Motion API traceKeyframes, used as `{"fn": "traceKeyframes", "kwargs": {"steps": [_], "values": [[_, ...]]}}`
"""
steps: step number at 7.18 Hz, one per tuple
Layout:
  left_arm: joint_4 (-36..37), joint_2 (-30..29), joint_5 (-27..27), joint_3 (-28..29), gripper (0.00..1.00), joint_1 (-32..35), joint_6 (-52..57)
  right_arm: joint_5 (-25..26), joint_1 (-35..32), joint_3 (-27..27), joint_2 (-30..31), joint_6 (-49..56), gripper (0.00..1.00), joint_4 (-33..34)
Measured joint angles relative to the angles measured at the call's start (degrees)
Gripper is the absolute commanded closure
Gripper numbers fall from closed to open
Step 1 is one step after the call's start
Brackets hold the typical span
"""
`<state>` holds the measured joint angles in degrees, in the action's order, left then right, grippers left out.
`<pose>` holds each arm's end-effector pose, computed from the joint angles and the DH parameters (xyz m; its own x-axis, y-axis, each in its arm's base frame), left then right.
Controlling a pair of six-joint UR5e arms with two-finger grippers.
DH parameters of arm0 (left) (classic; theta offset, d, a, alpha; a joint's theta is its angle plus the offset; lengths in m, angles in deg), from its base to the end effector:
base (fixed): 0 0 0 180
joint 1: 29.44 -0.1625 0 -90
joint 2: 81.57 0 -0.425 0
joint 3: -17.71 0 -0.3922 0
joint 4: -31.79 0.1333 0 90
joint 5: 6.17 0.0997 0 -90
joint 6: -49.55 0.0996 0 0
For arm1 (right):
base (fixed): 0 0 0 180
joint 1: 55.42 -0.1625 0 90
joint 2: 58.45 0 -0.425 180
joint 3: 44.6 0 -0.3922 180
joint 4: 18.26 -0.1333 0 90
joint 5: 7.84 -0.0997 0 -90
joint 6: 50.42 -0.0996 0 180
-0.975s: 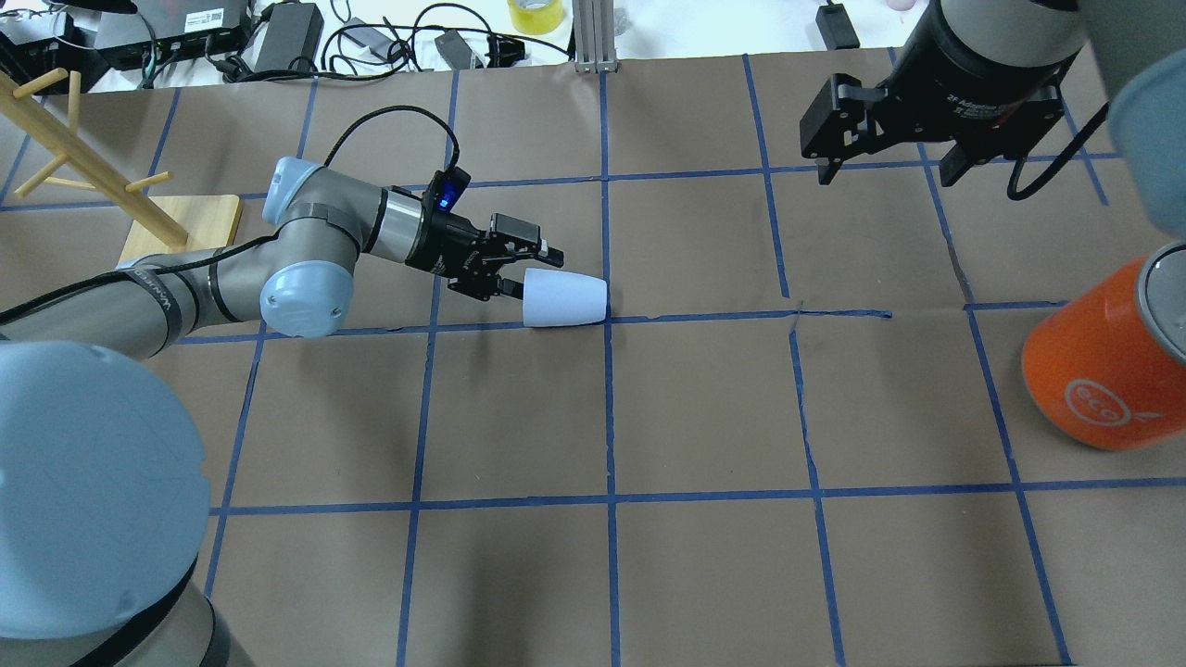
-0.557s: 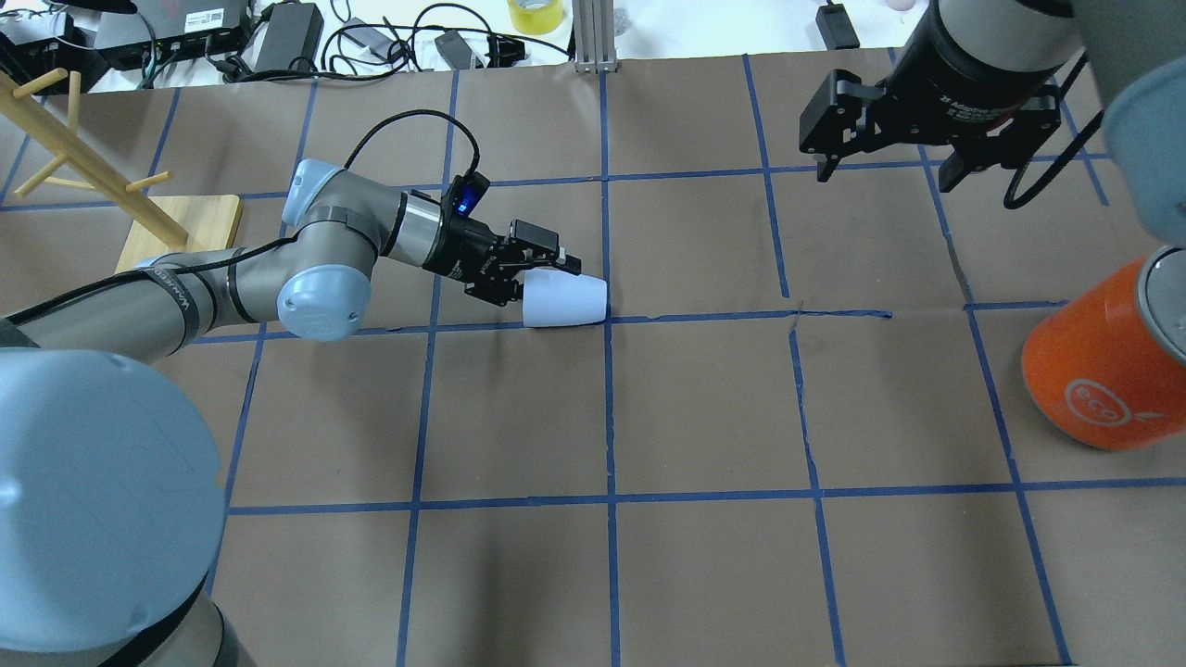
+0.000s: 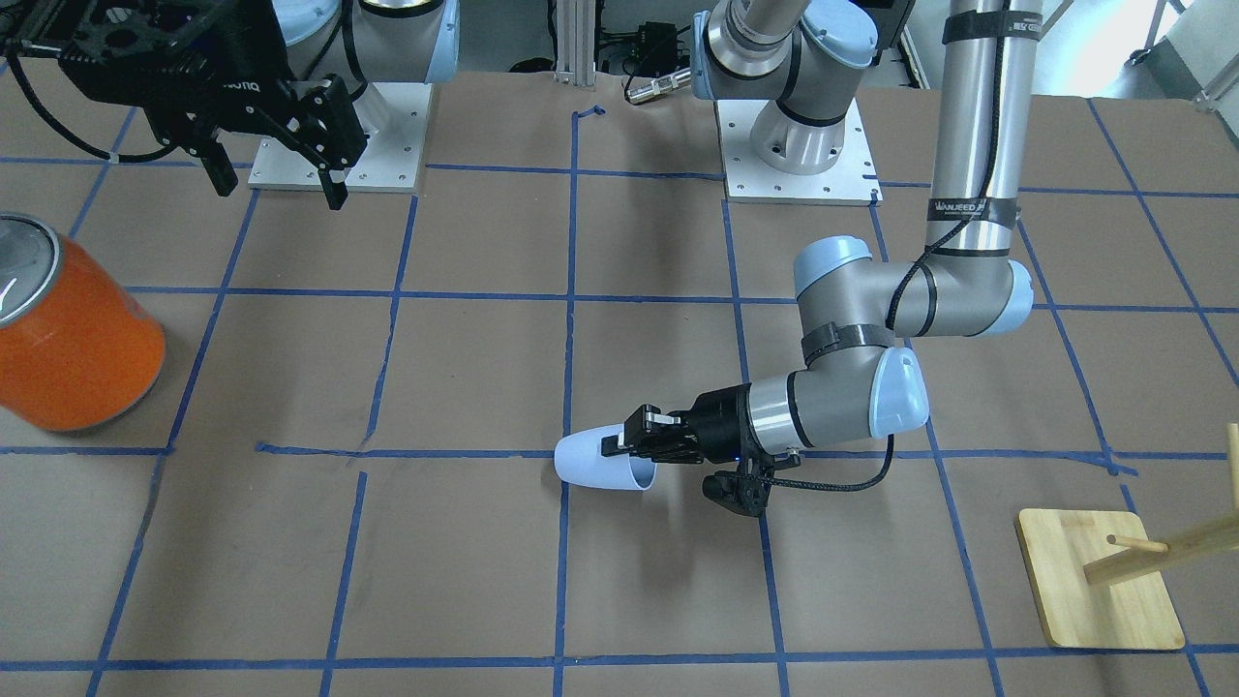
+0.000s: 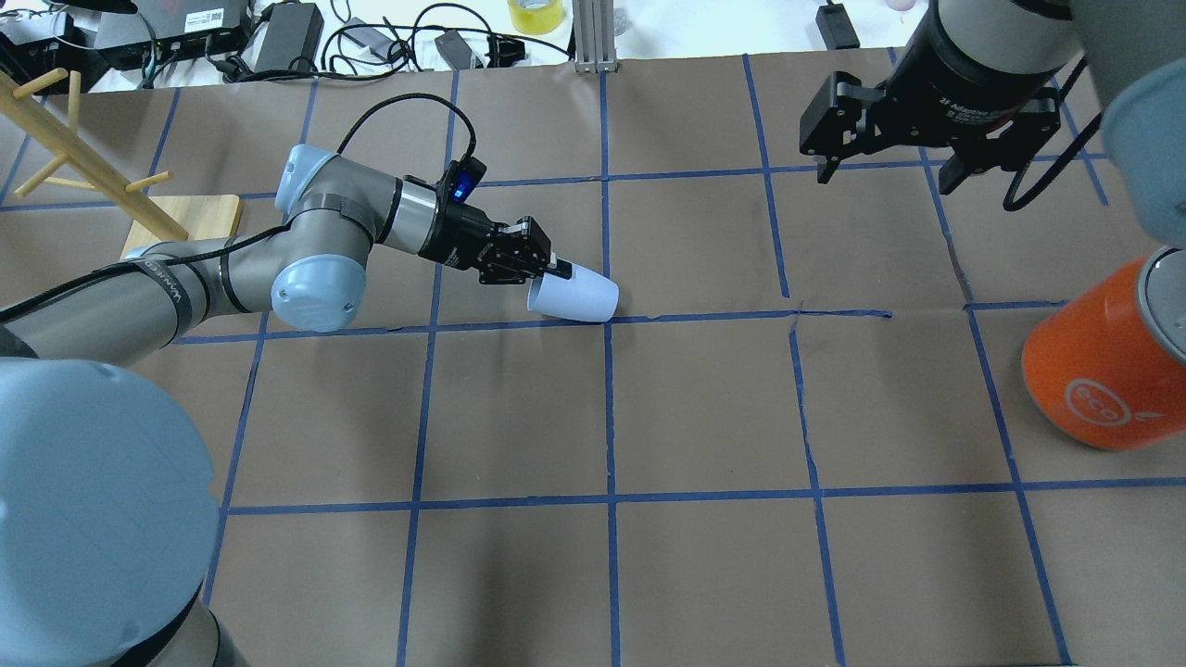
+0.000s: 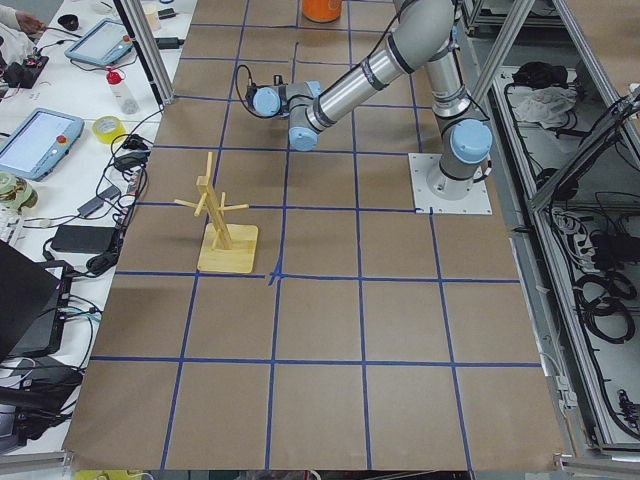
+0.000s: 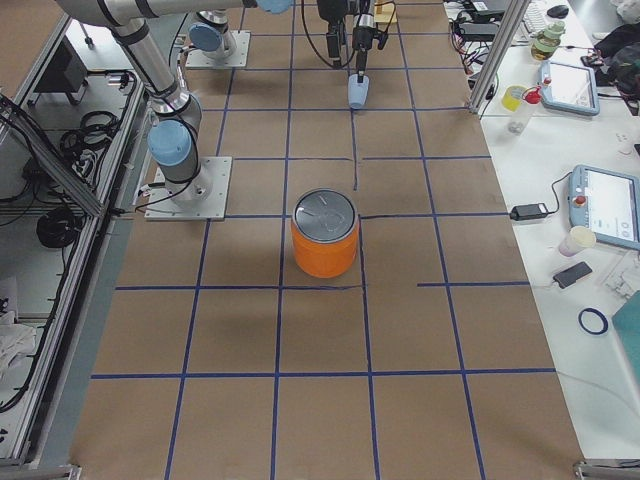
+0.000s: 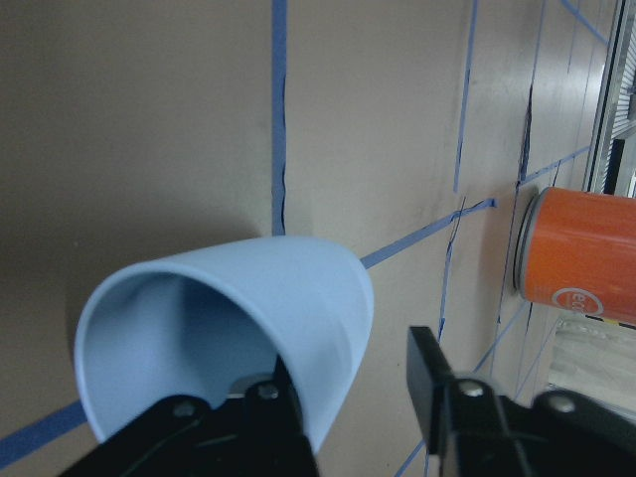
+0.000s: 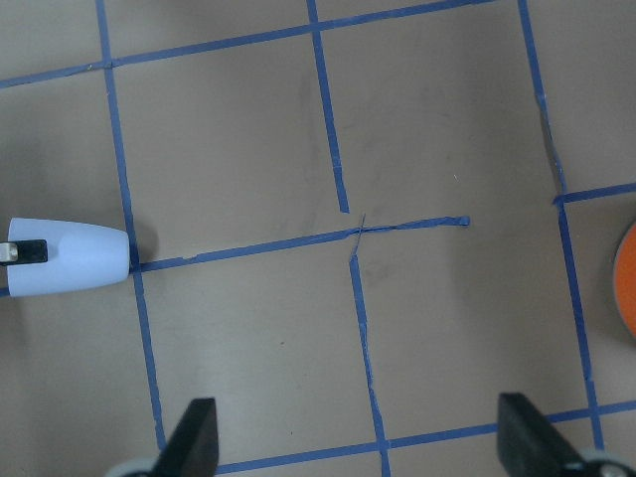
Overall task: Flip cup
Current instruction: 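Grasp the cup's closed end with the left gripper and lift it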
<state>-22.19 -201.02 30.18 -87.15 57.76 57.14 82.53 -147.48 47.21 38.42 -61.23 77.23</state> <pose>-0.1849 -0.5895 0.1858 -0.5876 -0.0131 0.8091 0.0295 0.9989 0.0377 0.1490 -0.4510 0.5394 -0.9883 0.1501 -0.0281 0.1527 0.9715 -0.1810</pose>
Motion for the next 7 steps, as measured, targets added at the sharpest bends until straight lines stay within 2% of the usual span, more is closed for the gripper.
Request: {"fn": "traceKeyframes", "kwargs": {"steps": [3,4,5,7], "values": [[0.3,1.9,0.4,2.0,1.0,-0.1,-6.1,0.0,0.0,0.0,0.0,0.1,0.0,0.0],[0.1,3.1,2.7,3.5,1.0,-0.1,-8.4,0.0,0.0,0.0,-0.1,0.1,0.0,0.0],[-0.2,4.7,8.9,5.0,1.0,-0.1,-9.2,0.1,0.0,0.0,-0.1,0.1,0.0,-0.2],[-0.7,6.9,26.9,7.4,1.0,-0.1,-5.2,0.3,0.0,0.1,0.0,0.3,0.0,-0.7]]}}
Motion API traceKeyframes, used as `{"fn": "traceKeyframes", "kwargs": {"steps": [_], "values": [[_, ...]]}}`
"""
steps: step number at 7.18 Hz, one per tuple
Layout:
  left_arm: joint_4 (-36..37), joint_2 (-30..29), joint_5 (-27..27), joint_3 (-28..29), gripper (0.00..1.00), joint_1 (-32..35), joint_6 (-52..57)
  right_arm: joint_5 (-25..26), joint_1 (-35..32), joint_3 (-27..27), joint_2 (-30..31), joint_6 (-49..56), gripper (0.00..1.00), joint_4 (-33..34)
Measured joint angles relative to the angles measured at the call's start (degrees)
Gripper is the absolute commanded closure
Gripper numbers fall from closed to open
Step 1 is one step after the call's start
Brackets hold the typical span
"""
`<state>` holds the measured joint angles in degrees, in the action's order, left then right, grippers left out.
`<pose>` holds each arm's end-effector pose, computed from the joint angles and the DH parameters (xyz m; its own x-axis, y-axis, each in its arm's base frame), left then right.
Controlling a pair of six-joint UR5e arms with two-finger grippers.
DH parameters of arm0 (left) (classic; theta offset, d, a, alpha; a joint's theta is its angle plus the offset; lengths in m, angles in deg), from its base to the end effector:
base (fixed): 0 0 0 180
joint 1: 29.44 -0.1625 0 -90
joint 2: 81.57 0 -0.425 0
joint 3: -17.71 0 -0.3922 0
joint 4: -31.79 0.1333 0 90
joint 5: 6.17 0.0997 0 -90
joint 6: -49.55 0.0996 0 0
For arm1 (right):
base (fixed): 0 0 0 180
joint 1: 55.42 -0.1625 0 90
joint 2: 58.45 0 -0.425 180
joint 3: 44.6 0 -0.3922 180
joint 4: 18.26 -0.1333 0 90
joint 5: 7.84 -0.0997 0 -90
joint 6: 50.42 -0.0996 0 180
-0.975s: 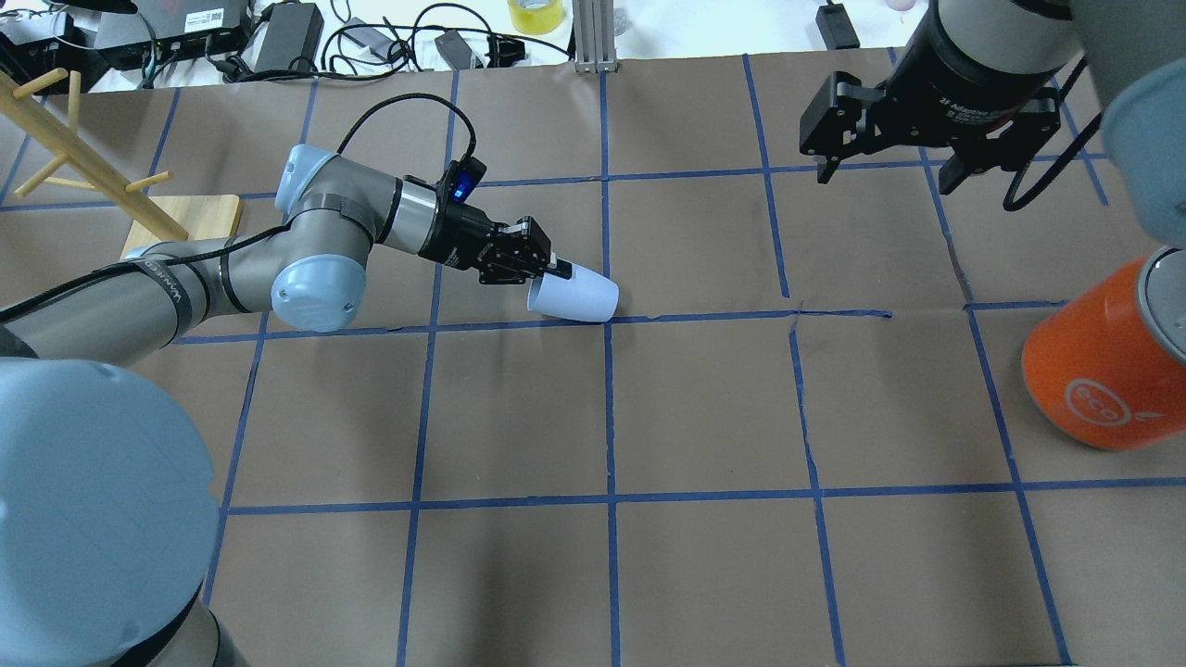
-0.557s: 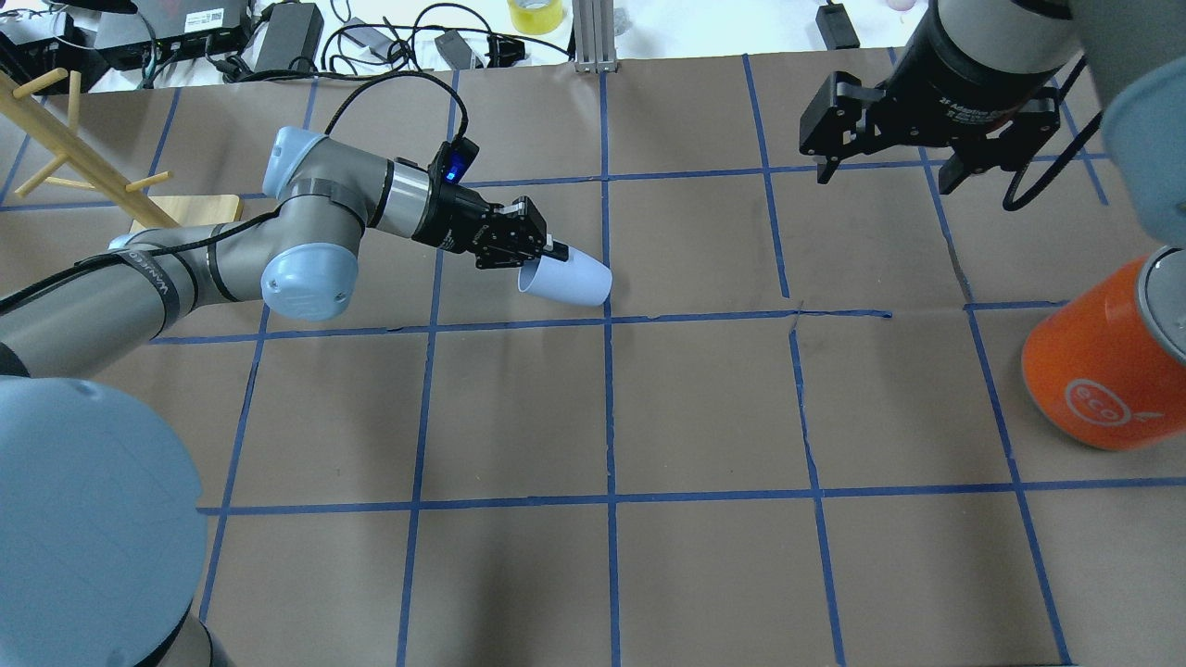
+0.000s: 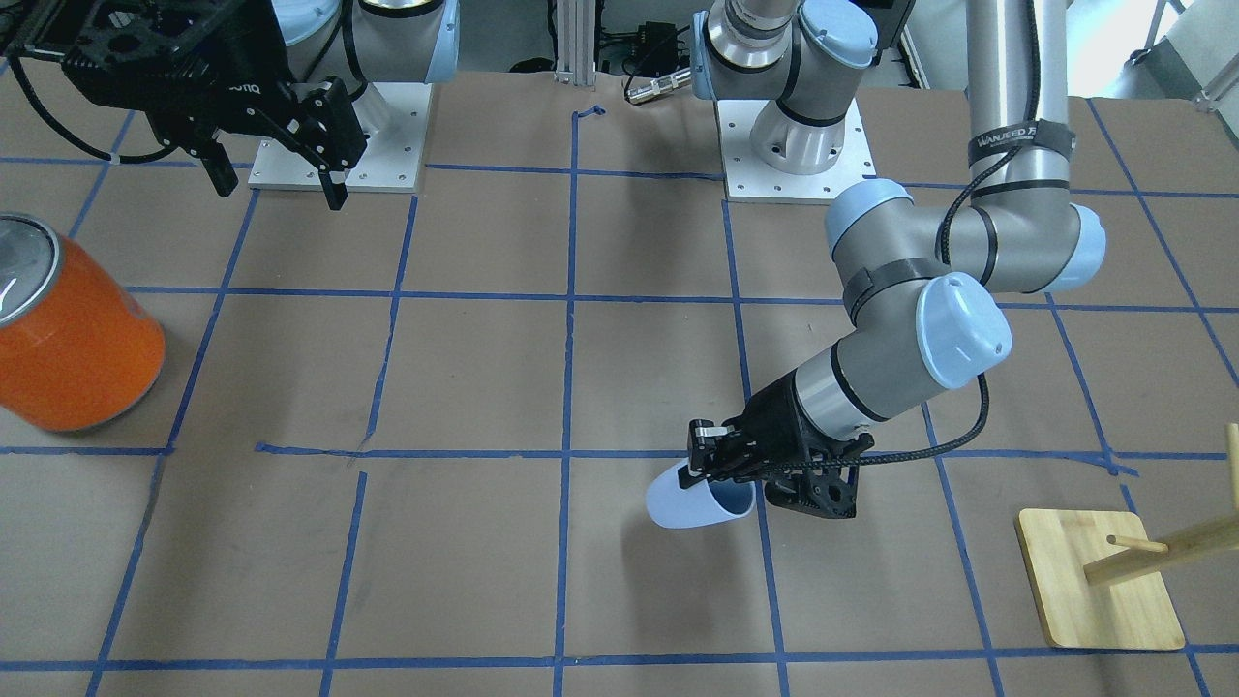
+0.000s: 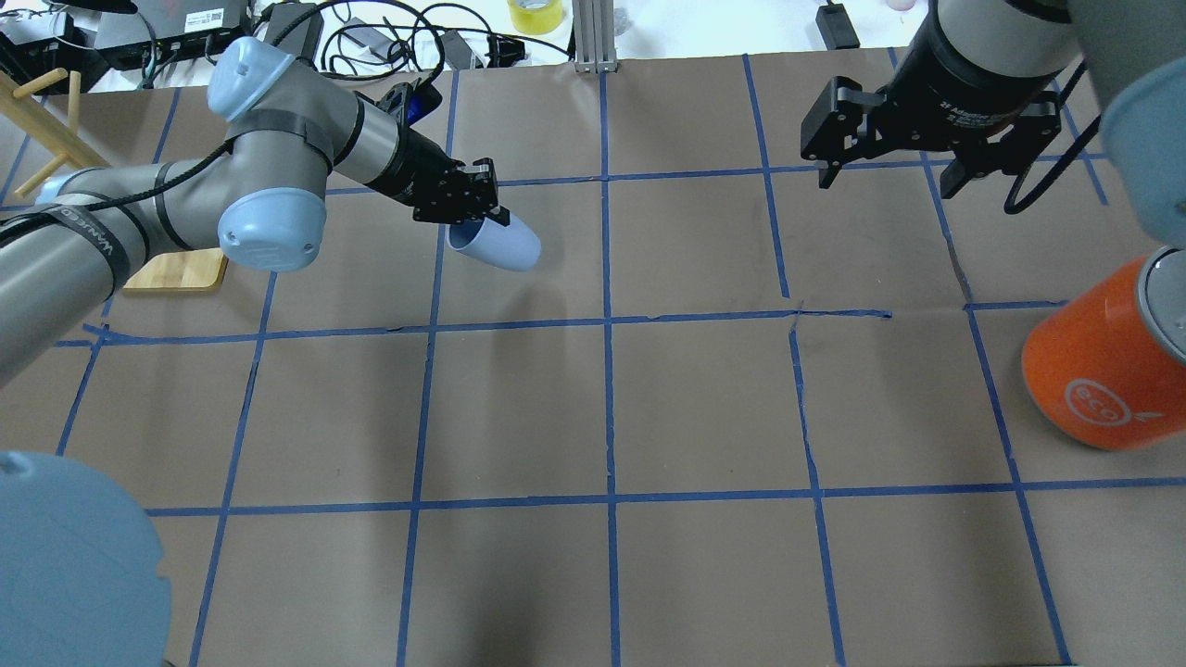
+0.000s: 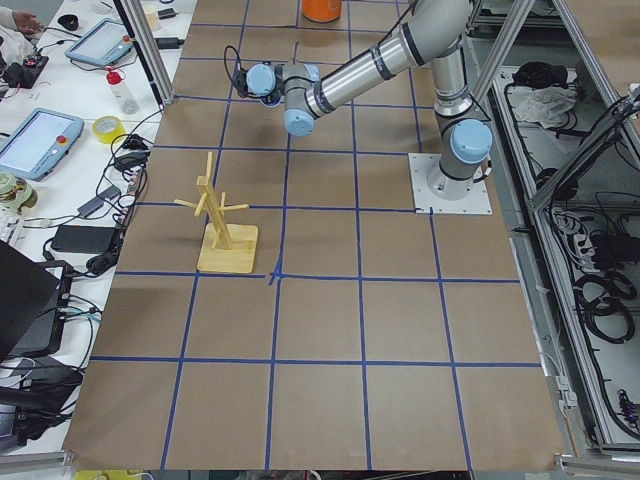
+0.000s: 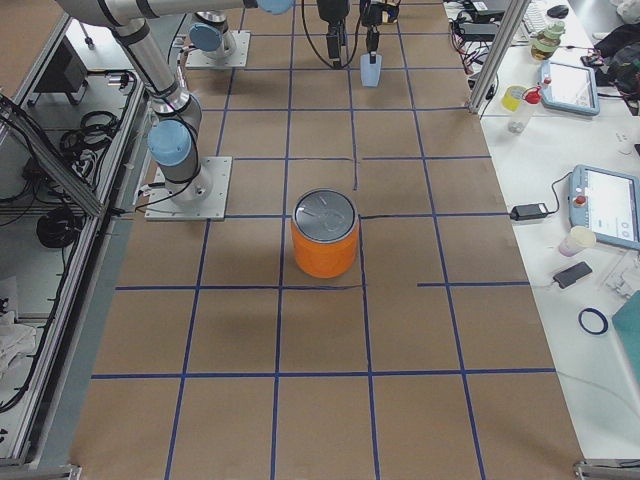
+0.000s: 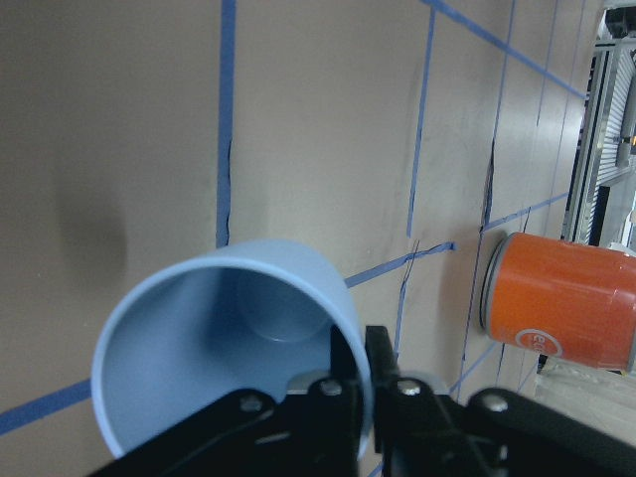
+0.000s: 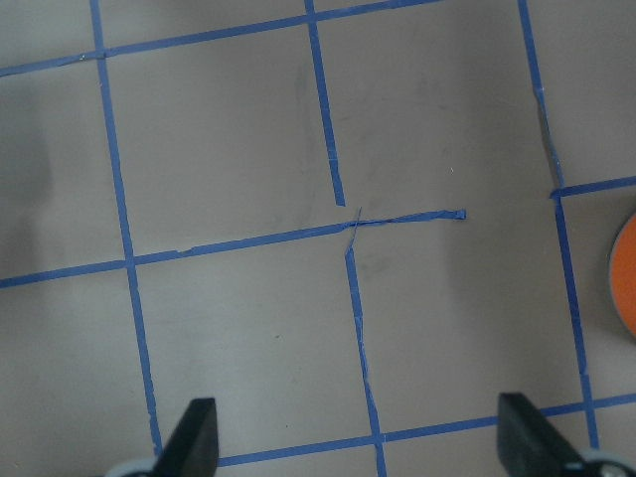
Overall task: Flip cup
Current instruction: 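Grasp the cup's closed end with the left gripper and lift it, then set the cup upright near the wooden stand with the left gripper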
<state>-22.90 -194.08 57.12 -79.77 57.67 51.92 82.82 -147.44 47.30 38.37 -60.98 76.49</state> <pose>-0.1471 -0.6181 0.2797 -0.8956 0.0377 0.4433 -0.0132 0.9937 -0.1111 0.1481 -0.4504 0.5367 -0.9888 0.1478 -0.0196 0.1490 0.9746 -0.1672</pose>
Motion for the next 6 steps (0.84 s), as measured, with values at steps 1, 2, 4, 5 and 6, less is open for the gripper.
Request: {"fn": "traceKeyframes", "kwargs": {"steps": [1,2,4,5,6], "values": [[0.2,0.6,9.7,0.5,1.0,0.0,4.2,0.0,0.0,0.0,0.0,0.0,0.0,-0.1],[0.6,0.9,18.1,1.1,1.0,-0.1,9.5,0.1,0.0,0.0,0.0,0.0,0.0,-0.2],[1.1,0.1,27.6,3.0,1.0,-2.0,16.7,0.1,0.0,0.0,0.0,0.0,0.0,-0.3],[1.9,-0.9,28.7,3.9,1.0,-3.0,18.6,0.1,0.0,0.0,0.0,0.0,0.0,-0.3],[3.5,-2.2,28.4,4.5,1.0,-3.4,19.6,0.1,0.0,0.0,0.0,0.0,0.0,-0.3]]}}
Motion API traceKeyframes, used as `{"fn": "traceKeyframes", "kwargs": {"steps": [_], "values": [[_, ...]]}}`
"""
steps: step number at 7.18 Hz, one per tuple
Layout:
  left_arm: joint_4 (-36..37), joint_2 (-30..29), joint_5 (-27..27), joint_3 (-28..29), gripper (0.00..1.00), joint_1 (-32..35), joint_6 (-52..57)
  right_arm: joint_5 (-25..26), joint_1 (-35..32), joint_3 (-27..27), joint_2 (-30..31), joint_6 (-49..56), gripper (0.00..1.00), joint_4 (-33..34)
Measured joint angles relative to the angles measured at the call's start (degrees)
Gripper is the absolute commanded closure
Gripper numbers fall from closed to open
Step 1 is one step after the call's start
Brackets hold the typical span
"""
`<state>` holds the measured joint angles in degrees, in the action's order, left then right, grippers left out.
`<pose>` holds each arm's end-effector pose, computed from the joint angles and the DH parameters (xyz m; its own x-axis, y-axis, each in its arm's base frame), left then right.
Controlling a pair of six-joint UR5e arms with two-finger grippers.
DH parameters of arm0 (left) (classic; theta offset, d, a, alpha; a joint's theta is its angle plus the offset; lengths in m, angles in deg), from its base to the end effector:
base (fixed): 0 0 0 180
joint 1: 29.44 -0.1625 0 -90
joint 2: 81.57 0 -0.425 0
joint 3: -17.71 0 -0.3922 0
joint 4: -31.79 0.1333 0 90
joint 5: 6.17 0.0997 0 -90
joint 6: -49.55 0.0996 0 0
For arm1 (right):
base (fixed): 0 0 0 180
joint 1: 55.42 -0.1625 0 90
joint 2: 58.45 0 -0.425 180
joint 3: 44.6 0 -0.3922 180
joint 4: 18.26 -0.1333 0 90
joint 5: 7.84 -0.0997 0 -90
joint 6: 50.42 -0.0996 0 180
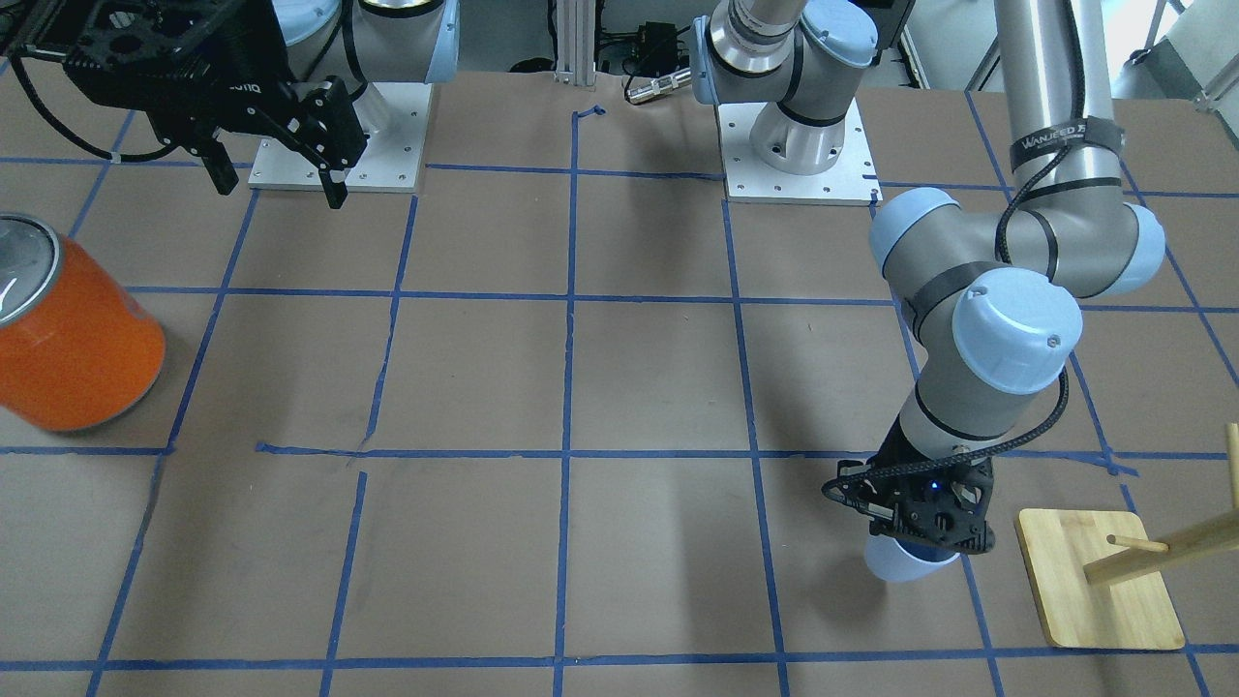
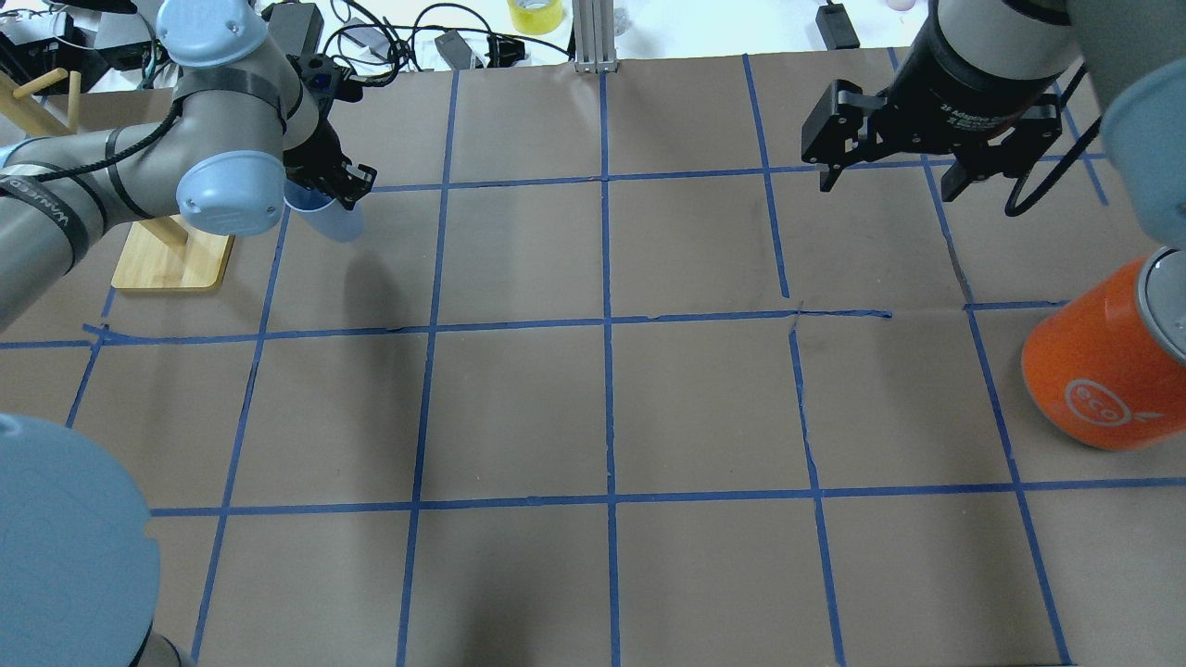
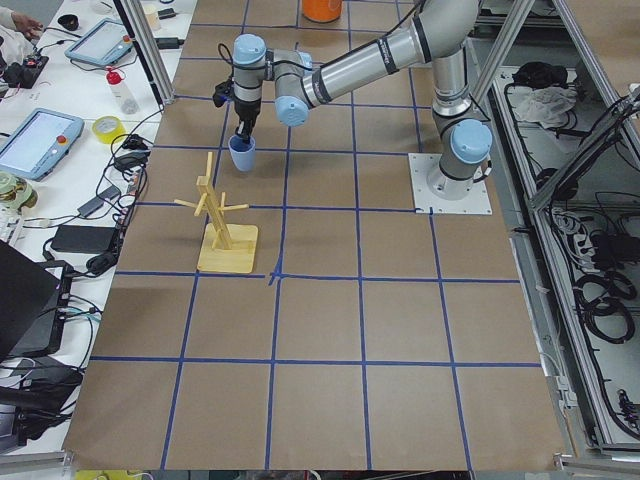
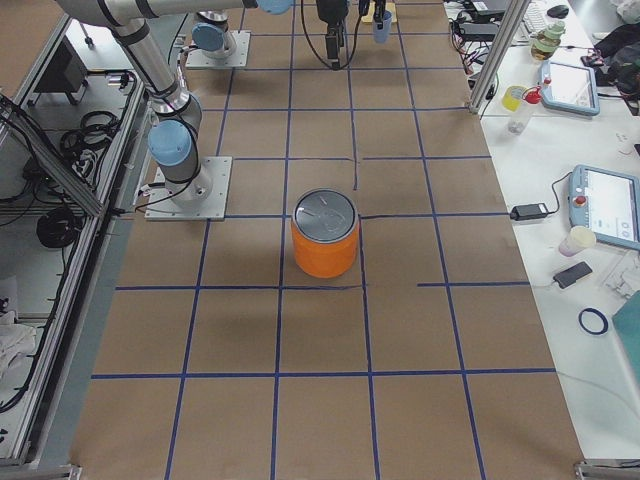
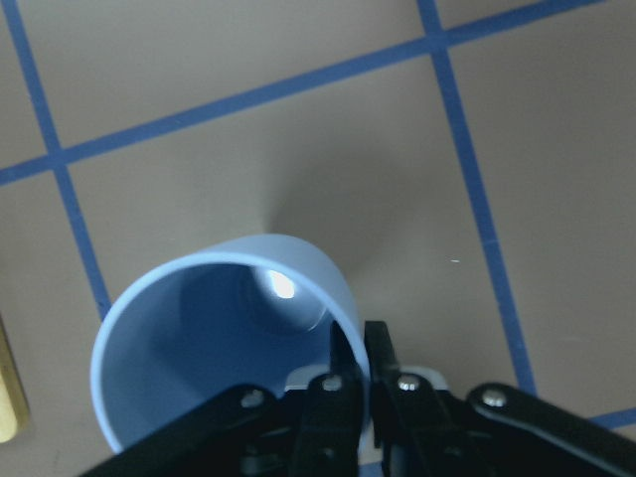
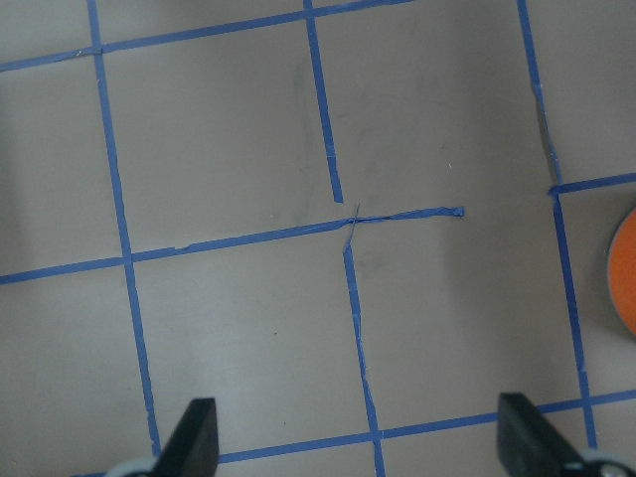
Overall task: Flip cup
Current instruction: 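Set the cup upright near the wooden stand with the left gripper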
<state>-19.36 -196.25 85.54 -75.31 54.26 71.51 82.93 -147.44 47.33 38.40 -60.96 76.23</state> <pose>-0.0591 -0.6522 0.2880 -0.9611 0.2576 -0.0995 0.2714 0.9476 -0.1684 0.1479 -0.4498 0.5362 -0.9889 0.1479 -0.0169 0.1486 0.9753 -0.1632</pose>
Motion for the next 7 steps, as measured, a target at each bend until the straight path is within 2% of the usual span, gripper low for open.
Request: {"fn": "traceKeyframes", "kwargs": {"steps": [1,2,3,4,5,6,7], "values": [[1.8,-1.4,-1.2,0.2,0.91,-0.1,0.4,0.0,0.0,0.0,0.0,0.0,0.0,0.0],[2.8,-2.5,-2.0,0.2,0.69,-0.2,0.7,0.0,0.0,0.0,0.0,0.0,0.0,0.0],[3.3,-3.3,-2.3,0.3,0.41,-0.3,0.9,0.0,0.0,0.0,0.0,0.0,0.0,0.0],[3.4,-3.5,-2.2,0.3,0.31,-0.3,0.8,0.0,0.0,0.0,0.0,0.0,0.0,0.0],[3.4,-3.4,-2.0,0.3,0.15,-0.4,0.5,0.0,0.0,0.0,0.0,0.0,0.0,0.0],[3.2,-2.8,-1.8,0.3,0.08,-0.4,0.4,-0.1,0.0,0.0,0.0,0.0,0.0,0.0],[2.1,-1.7,-1.7,0.4,0.07,-0.5,0.3,-0.1,0.0,0.0,0.0,0.0,0.0,0.0]]}}
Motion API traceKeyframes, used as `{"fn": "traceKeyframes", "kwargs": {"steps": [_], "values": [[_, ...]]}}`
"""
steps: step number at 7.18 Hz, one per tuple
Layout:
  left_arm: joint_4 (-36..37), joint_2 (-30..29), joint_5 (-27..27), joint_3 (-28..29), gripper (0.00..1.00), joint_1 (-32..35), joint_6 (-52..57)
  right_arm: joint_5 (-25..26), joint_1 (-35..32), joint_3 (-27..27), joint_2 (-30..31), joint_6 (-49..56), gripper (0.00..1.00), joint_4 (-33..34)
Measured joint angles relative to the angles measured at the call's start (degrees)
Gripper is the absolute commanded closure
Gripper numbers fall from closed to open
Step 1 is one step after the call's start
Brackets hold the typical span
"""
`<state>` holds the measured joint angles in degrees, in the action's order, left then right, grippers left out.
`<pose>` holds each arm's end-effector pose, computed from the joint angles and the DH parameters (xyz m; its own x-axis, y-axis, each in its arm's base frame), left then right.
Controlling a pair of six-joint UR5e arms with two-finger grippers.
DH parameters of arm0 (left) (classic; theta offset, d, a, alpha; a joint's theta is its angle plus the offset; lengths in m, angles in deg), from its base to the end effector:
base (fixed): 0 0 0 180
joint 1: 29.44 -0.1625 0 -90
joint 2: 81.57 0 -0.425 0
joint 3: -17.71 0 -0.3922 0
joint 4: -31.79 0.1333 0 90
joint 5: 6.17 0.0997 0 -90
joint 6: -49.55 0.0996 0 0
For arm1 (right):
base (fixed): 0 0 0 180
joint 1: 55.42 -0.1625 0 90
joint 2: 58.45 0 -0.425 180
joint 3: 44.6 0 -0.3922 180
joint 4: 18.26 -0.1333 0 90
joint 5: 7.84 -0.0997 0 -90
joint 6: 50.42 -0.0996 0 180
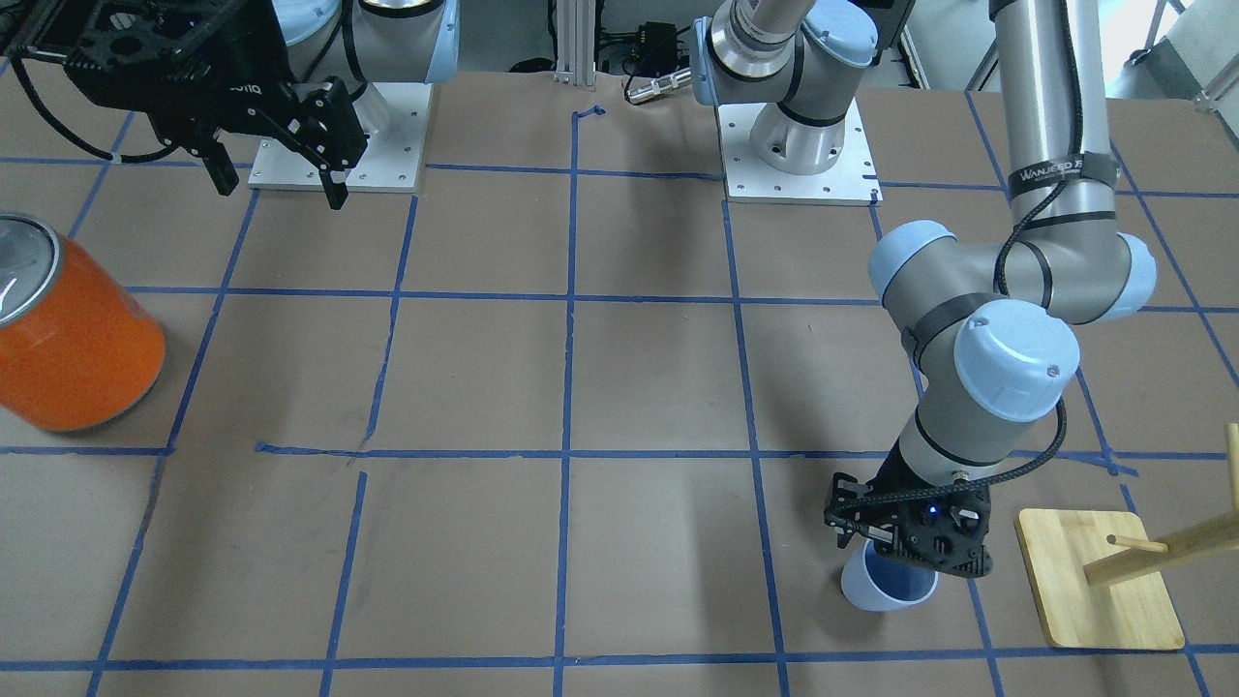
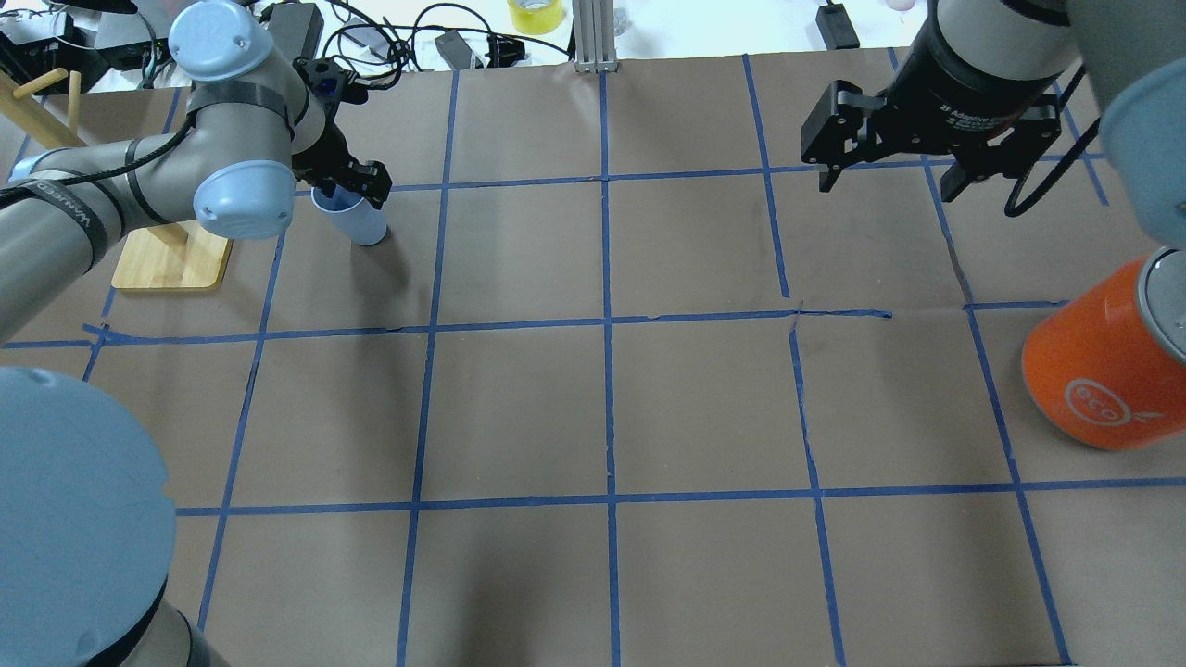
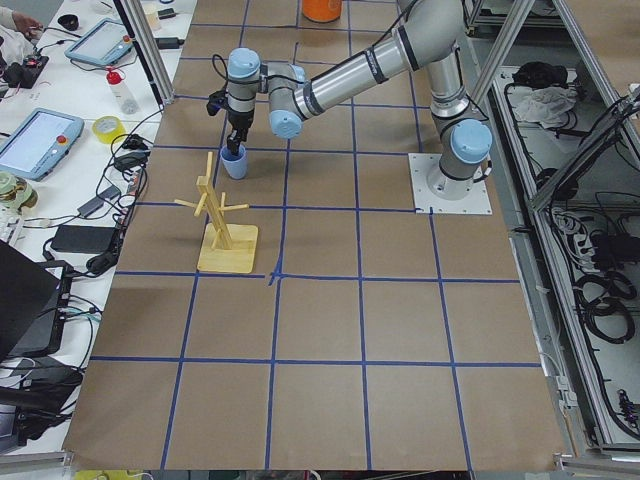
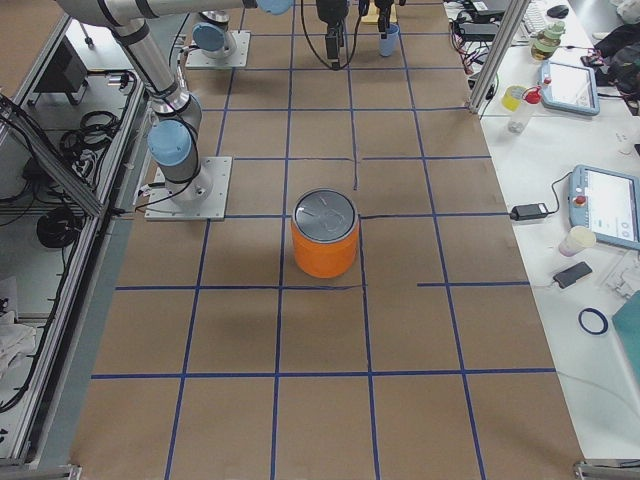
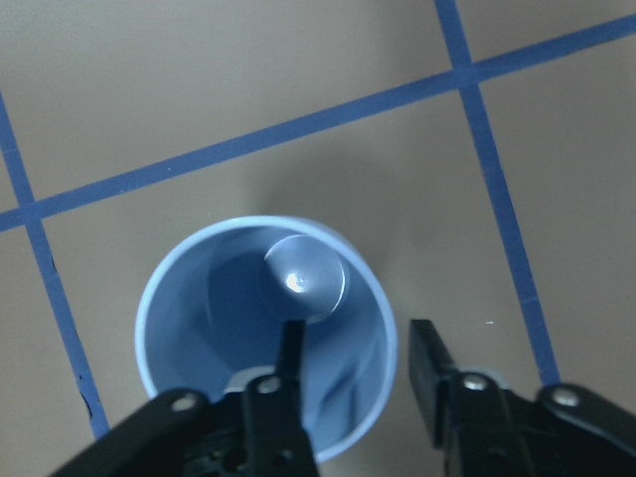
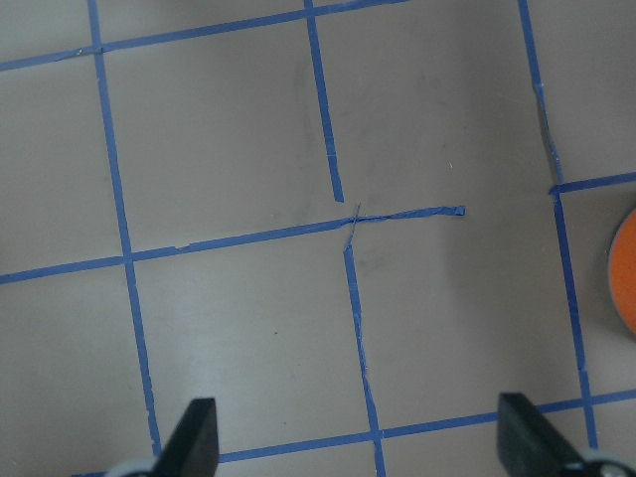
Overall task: Flip cup
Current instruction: 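Set the cup upright near the wooden stand with the left gripper, then open the left gripper and raise it away from the cup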
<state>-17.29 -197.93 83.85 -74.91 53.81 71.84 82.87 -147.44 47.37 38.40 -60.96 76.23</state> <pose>-0.0559 -0.6611 0.2765 -0.9625 0.2597 -0.0788 0.2703 0.9436 -0.1913 0.1480 -0.4497 0.5358 -0.9889 0.1477 -0.0178 0.1486 0.9755 -0.1623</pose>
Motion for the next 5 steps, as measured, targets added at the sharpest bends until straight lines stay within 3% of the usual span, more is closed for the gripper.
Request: {"fn": "traceKeyframes", "kwargs": {"steps": [5], "values": [[-25.9,15.6,0.1,2.5,0.0,1.0,-6.2,0.0,0.0,0.0,0.0,0.0,0.0,0.1]]}}
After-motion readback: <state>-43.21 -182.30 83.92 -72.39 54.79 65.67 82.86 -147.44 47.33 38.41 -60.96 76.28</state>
